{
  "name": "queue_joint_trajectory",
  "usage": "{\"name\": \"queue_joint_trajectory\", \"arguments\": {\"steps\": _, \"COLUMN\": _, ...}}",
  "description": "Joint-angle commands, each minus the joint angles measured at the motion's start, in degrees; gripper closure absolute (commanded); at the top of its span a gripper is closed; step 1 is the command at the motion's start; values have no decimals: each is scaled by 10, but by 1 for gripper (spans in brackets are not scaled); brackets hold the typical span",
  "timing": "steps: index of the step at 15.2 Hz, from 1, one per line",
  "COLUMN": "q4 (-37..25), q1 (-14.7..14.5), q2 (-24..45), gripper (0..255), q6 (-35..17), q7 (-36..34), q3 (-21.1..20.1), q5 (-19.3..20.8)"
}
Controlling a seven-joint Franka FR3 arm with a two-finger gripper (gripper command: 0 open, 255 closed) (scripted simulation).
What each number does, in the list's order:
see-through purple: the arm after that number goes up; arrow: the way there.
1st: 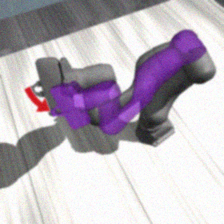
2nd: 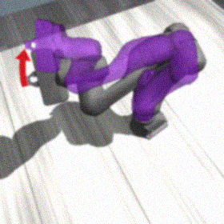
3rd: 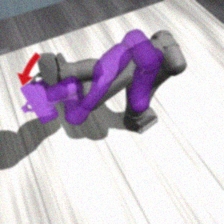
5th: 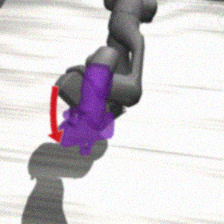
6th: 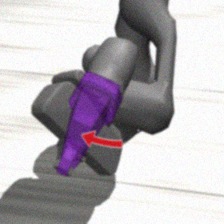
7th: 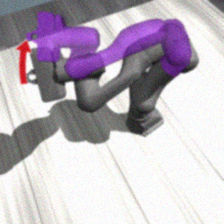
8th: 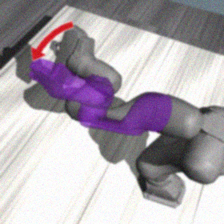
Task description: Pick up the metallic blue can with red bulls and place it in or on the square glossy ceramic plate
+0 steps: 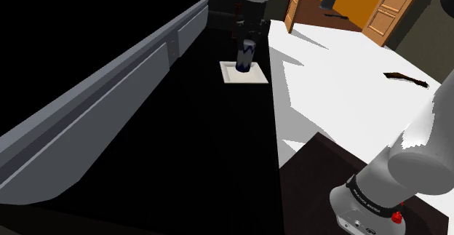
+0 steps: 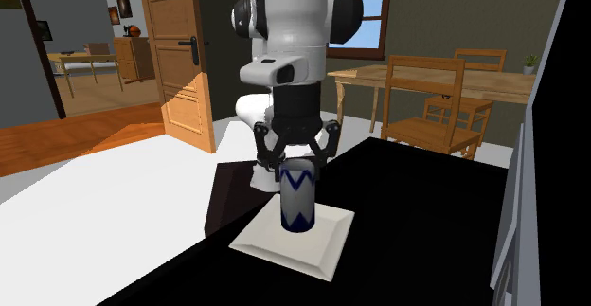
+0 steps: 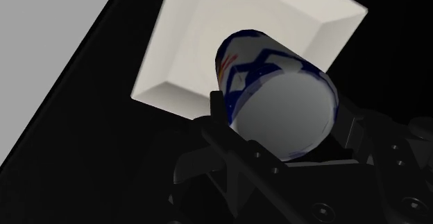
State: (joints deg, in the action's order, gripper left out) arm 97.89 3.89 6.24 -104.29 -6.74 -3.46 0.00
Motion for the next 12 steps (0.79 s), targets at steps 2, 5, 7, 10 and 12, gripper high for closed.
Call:
{"name": "queue_joint_trajectory", "arguments": {"steps": 2, "q4": 19, "q1": 0, "q2": -2, "gripper": 255, "q6": -18, "q7": -1, "q3": 0, "q5": 0}}
{"name": "queue_joint_trajectory", "arguments": {"steps": 5, "q4": 19, "q1": 0, "q2": -1, "gripper": 255, "q6": -18, "q7": -1, "q3": 0, "q5": 0}}
{"name": "queue_joint_trajectory", "arguments": {"steps": 7, "q4": 19, "q1": 0, "q2": -1, "gripper": 255, "q6": -18, "q7": -1, "q3": 0, "q5": 0}}
{"name": "queue_joint_trajectory", "arguments": {"steps": 10, "q4": 19, "q1": 0, "q2": -1, "gripper": 0, "q6": -18, "q7": -1, "q3": 0, "q5": 0}}
{"name": "queue_joint_trajectory", "arguments": {"steps": 12, "q4": 19, "q1": 0, "q2": -1, "gripper": 0, "q6": -18, "q7": -1, "q3": 0, "q5": 0}}
